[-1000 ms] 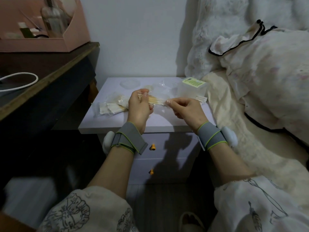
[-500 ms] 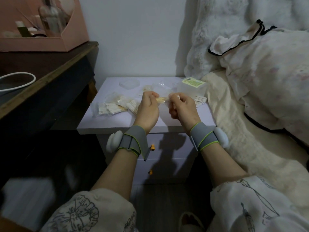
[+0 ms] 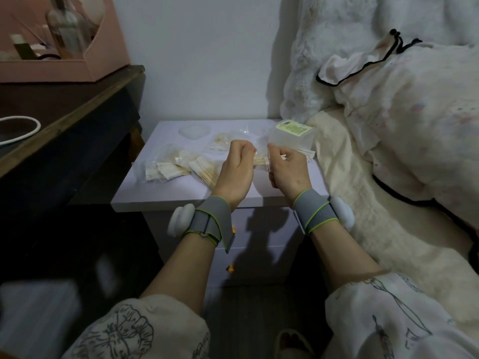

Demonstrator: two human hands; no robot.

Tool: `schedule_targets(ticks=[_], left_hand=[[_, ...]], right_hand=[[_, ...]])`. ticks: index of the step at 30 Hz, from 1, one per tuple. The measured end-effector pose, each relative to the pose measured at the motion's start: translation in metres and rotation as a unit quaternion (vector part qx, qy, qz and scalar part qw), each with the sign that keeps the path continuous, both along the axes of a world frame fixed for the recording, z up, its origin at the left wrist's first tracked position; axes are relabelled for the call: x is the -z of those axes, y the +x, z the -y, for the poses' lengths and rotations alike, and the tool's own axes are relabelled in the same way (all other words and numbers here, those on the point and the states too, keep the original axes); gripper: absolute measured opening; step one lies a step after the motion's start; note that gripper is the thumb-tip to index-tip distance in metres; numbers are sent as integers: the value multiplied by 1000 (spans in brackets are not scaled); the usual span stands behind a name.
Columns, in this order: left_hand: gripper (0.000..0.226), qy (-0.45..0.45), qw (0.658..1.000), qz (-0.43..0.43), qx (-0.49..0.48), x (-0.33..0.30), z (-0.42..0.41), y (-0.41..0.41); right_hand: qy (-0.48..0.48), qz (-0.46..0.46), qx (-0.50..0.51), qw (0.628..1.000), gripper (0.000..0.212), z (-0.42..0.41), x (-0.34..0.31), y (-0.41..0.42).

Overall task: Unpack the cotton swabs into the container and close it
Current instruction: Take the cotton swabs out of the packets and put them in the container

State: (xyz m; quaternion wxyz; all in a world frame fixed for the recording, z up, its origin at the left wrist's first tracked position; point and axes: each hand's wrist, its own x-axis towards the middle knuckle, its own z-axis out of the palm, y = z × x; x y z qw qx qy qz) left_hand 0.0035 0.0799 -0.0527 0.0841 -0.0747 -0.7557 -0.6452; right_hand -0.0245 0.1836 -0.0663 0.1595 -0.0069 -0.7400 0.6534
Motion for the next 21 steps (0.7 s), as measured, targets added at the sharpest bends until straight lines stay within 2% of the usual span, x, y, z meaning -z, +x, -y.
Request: schedule_targets(ticks=[3,6,8,11,17,21], left_hand=[[18,-50,998,-27,-28,0,-5,1],[21,-76,993,-37,-88,-1,-5,-3],[22,-74,989,-34,-127,-1,-1,-8],[24,-52,985,-6,-166,-5,8,-20],[18,-34,981,92,-167,-18,12,-49],[33,-118,978,96,-142,-22,2,-66]], right_hand=[[18,3,-13,1000,59,-6,0,0],[16,4,-5,1000,52,-11,1,-3],[0,18,14,1000,45,-16,2,-4],[-26,35,48,998,50,-28,1,-7],[-56,46,138,988,41,-51,2,-15],[-71,57,205,975,45,-65,0,-18]])
